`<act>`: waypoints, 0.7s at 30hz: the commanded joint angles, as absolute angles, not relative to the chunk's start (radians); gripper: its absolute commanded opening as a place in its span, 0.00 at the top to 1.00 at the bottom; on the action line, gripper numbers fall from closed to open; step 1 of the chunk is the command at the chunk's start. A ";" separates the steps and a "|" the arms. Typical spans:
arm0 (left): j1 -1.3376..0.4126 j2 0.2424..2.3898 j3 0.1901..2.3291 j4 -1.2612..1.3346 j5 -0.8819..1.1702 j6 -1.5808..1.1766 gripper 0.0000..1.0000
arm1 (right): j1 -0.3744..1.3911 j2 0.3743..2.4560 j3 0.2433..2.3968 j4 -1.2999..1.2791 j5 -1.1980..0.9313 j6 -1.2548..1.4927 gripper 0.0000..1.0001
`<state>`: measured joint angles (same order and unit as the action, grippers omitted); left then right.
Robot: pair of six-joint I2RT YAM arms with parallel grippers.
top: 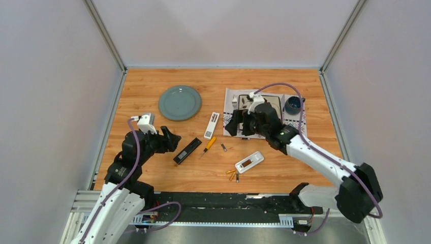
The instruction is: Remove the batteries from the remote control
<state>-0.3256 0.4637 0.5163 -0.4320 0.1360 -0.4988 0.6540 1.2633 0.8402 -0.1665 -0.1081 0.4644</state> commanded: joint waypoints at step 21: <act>-0.321 0.680 0.936 -0.612 -0.164 -0.318 0.19 | 0.626 0.552 0.819 -0.379 0.492 0.282 0.00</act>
